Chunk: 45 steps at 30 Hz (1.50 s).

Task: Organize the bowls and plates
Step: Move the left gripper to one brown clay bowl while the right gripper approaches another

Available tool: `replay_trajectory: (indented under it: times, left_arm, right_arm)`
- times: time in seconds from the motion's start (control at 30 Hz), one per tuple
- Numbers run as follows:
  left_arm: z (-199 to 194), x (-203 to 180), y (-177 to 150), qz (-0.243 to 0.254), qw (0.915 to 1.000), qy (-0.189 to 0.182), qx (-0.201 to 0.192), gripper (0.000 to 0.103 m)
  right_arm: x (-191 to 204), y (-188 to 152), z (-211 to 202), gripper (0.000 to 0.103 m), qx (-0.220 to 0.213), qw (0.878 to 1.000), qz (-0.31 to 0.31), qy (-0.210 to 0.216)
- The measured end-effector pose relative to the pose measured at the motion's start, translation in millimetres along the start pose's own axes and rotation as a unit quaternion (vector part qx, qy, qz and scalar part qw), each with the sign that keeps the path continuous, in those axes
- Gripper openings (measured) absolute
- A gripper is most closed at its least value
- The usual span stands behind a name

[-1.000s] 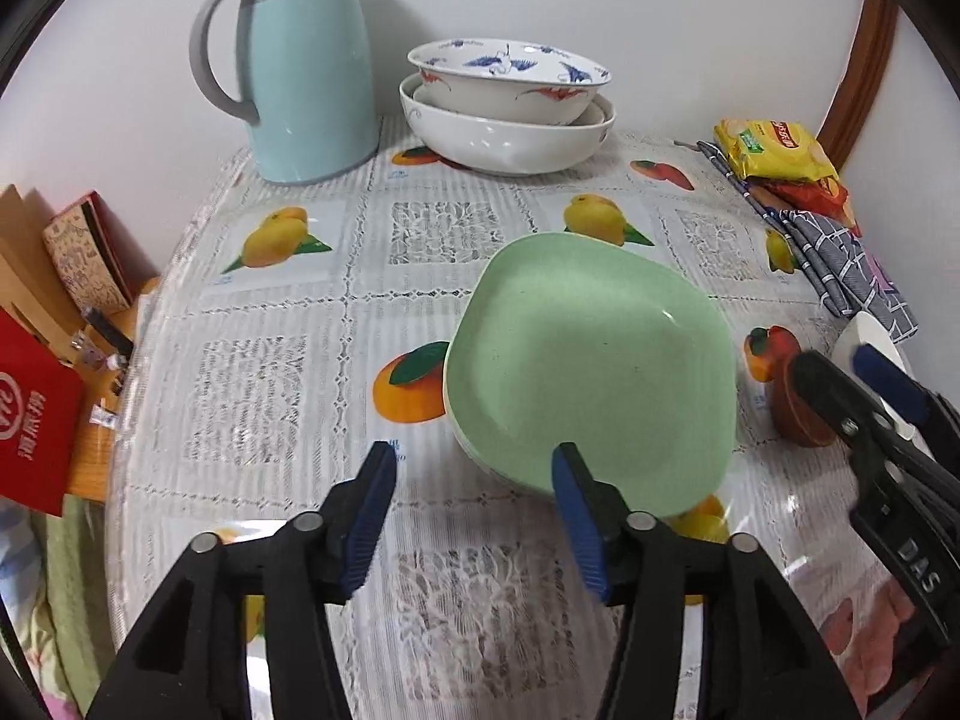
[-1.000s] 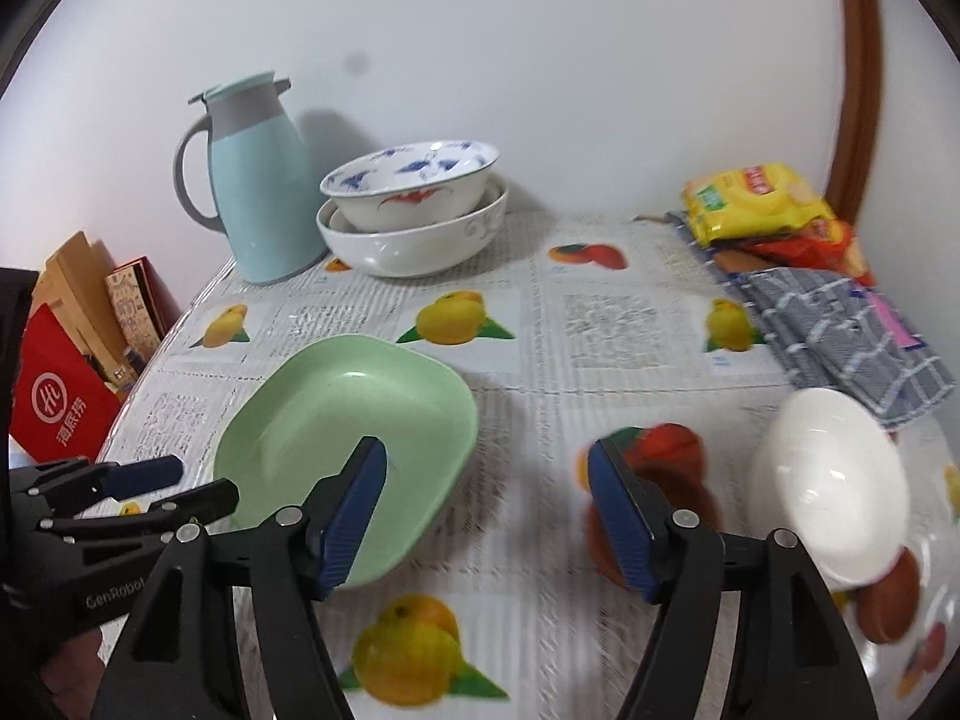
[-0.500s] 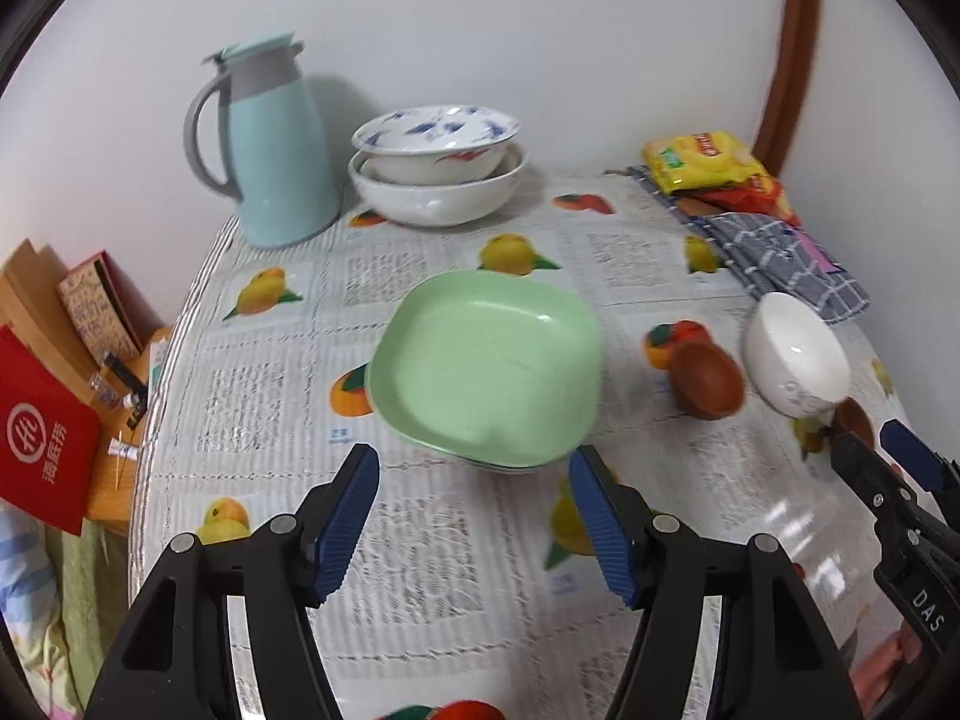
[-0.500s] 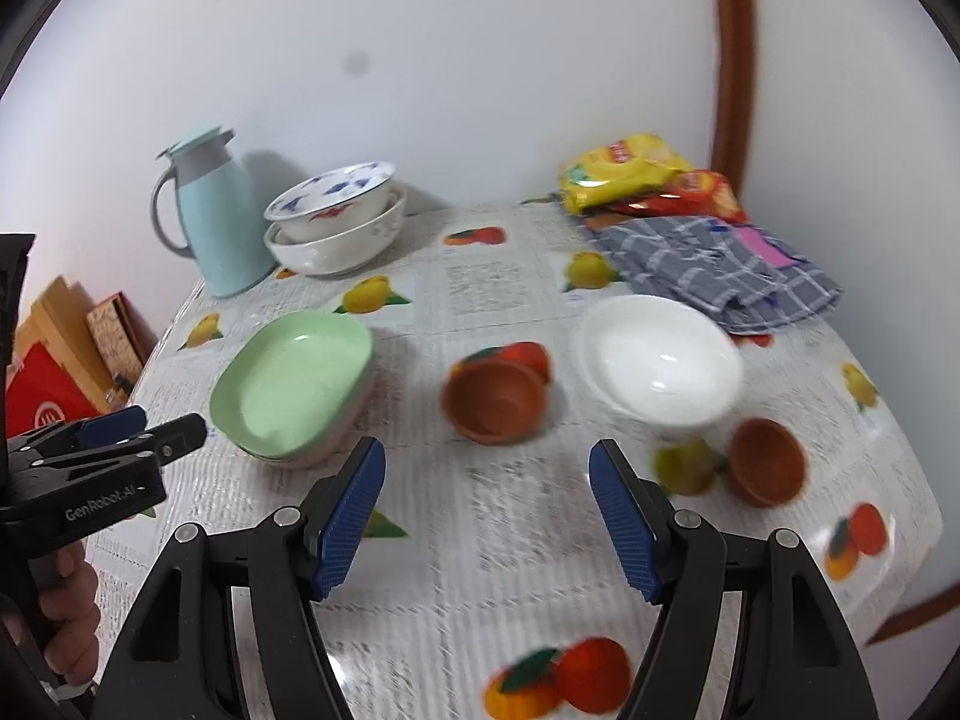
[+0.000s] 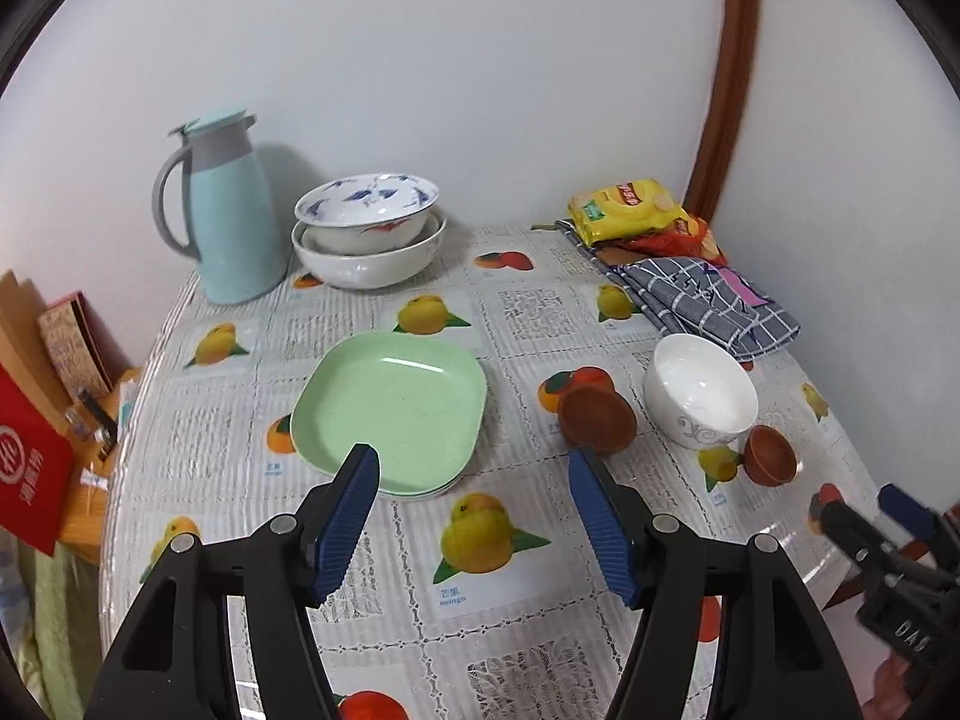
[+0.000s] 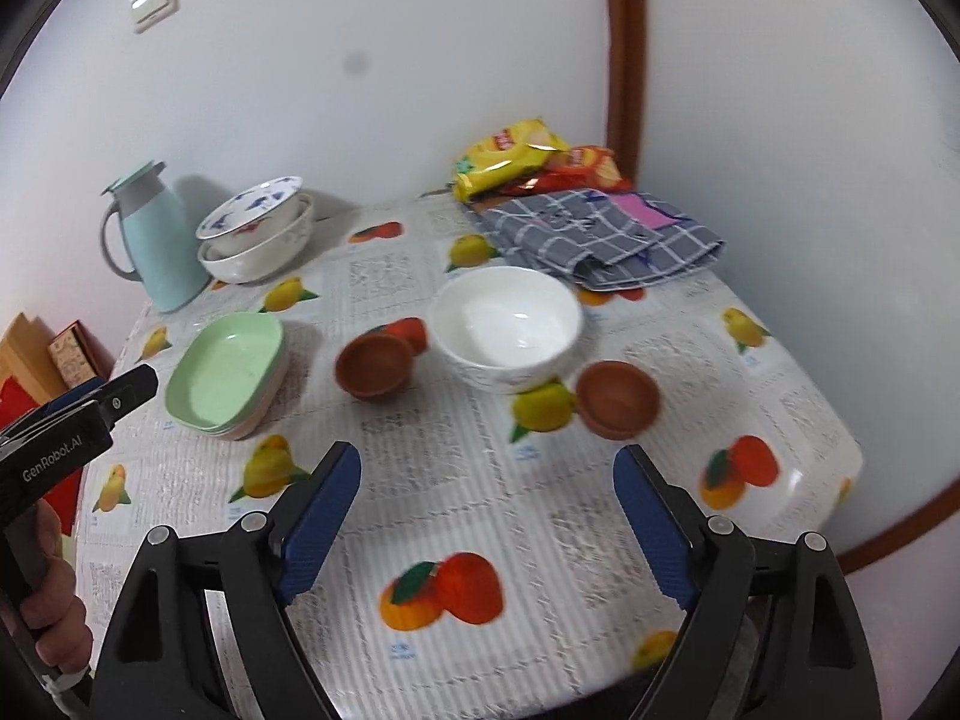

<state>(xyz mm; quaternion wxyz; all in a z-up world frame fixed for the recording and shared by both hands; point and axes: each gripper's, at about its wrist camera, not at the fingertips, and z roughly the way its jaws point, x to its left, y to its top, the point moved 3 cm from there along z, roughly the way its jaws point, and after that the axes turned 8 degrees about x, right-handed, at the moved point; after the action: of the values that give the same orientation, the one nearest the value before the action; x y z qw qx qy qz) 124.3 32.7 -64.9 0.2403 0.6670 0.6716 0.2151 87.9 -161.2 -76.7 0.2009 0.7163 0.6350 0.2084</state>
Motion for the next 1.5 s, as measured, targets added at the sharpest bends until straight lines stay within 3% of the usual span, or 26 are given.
replay_trajectory:
  times: [0.23, 0.33, 0.4, 0.53, 0.83, 1.13, 1.5]
  left_arm:
    - [2.5, -22.7, 6.0, 0.034, 0.999, -0.022, 0.019, 0.064]
    - [5.9, -28.1, 8.0, 0.035, 0.9989, -0.023, 0.024, 0.064]
    - [11.0, -31.8, 9.9, 0.03, 0.9988, -0.025, 0.031, 0.064]
    - [26.4, -37.1, 12.7, 0.021, 0.9983, -0.025, 0.048, 0.066]
    - [70.6, -39.4, 17.2, -0.007, 0.9952, -0.039, 0.089, 0.066]
    - [120.5, -57.1, 20.8, 0.017, 0.9872, -0.043, 0.152, 0.066]
    - [162.0, -57.7, 35.0, -0.011, 0.984, -0.043, 0.173, 0.066]
  right_arm:
    - [-32.6, 1.2, -5.9, 0.086, -0.033, 0.997, 0.056, 0.048]
    - [-45.1, 3.2, -4.8, 0.086, -0.049, 0.997, 0.057, 0.01]
    - [-51.4, 5.4, -1.3, 0.086, -0.039, 0.998, 0.041, -0.019]
    - [-65.2, 6.6, 5.0, 0.086, -0.027, 0.998, 0.038, -0.031]
    - [-93.0, 9.4, 37.0, 0.086, -0.011, 0.998, 0.048, -0.032]
    - [-114.0, 12.1, 88.1, 0.086, 0.039, 0.996, 0.075, -0.031]
    - [-123.3, 20.8, 126.6, 0.086, 0.067, 0.994, 0.079, -0.029]
